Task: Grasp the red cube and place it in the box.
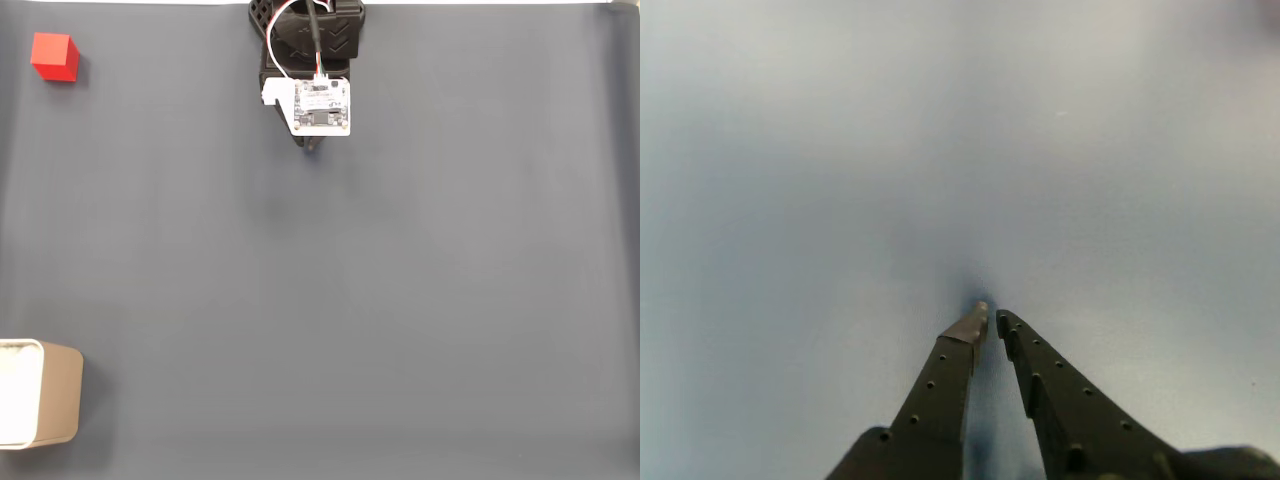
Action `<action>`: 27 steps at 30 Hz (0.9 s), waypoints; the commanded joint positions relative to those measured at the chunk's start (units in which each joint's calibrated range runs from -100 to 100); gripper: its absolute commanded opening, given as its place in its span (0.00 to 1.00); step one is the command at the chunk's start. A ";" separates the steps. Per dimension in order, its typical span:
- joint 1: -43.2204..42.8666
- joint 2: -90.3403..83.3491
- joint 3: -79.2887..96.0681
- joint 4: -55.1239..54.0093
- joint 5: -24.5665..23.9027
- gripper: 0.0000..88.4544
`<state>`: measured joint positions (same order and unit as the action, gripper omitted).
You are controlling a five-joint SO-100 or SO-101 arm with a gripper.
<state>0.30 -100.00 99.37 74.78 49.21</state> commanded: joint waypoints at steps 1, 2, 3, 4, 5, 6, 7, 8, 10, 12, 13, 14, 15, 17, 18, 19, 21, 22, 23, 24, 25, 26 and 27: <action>0.06 0.09 0.45 1.04 -0.59 0.00; 0.06 0.09 0.45 1.04 -0.83 0.00; 0.13 0.09 0.45 0.96 -1.07 0.00; 0.27 0.09 0.45 0.96 -1.07 0.00; 0.34 0.09 0.45 0.96 -0.98 0.00; 0.41 0.09 0.45 0.96 -0.93 0.00; 0.41 0.09 0.45 0.96 -0.93 0.00; 0.41 0.09 0.45 0.96 -0.98 0.00; 0.41 0.09 0.45 0.96 -0.98 0.00; 0.41 0.09 0.45 0.96 -0.98 0.00; 0.41 0.09 0.45 0.96 -0.98 0.00; 0.41 0.09 0.45 0.96 -1.03 0.00; 0.41 0.09 0.45 0.96 -1.03 0.00; 0.41 0.09 0.45 0.96 -0.98 0.00; 0.48 0.09 0.45 0.96 -1.12 0.00; 0.48 0.09 0.45 0.96 -1.12 0.00; 0.48 0.09 0.45 0.96 -1.12 0.00; 0.48 0.09 0.45 0.96 -1.07 0.00; 0.48 0.09 0.45 0.96 -0.88 0.00; 0.48 0.09 0.45 0.96 -0.83 0.00; 0.48 0.09 0.45 0.96 -0.83 0.00; 0.48 0.09 0.45 0.96 -0.83 0.00; 0.48 0.09 0.45 0.96 -0.83 0.00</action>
<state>0.30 -100.00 99.37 74.78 48.62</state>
